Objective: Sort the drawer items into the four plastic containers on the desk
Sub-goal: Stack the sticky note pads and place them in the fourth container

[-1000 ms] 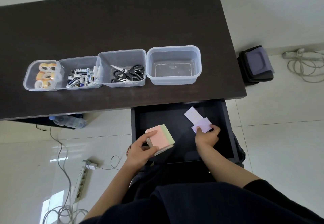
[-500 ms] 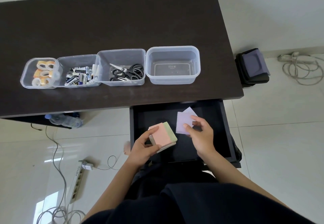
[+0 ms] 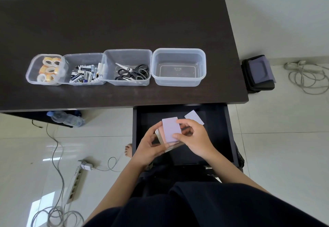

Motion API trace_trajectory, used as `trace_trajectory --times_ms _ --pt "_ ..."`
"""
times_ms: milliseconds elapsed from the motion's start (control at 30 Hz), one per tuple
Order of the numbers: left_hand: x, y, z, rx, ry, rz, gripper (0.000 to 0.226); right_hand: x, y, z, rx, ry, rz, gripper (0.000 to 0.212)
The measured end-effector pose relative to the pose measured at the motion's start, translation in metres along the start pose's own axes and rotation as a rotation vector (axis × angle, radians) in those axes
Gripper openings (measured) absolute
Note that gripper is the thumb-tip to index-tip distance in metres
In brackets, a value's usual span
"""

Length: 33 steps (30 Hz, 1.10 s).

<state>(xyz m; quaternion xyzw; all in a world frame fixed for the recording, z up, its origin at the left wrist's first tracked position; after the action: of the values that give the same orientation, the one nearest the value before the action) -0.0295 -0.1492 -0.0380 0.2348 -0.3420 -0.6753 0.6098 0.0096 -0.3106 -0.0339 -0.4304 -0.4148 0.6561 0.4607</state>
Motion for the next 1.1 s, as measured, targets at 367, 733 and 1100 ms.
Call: trace_trajectory --times_ms 367,733,1100 --pt "-0.001 0.002 -0.002 0.007 -0.029 0.015 0.078 0.003 0.006 0.005 0.038 0.014 0.061 0.053" --pt "-0.005 0.01 -0.001 -0.01 -0.027 0.034 0.077 0.017 0.01 0.006 0.147 -0.054 -0.314 0.044" --pt "-0.011 0.015 0.0 -0.033 -0.036 0.008 0.066 0.023 0.015 0.004 0.192 -0.091 -0.362 0.046"
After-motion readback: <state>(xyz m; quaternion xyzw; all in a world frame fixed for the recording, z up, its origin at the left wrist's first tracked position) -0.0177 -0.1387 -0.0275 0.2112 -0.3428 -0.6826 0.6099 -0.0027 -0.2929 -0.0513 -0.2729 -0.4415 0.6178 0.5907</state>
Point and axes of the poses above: each hand's wrist, its own z-axis away from the middle knuckle, its own x-axis out of the palm, y = z × x, the point moved 7 cm from there along -z, towards the middle knuckle, and after that the axes turned 6 degrees about -x, right-handed, at the moved point
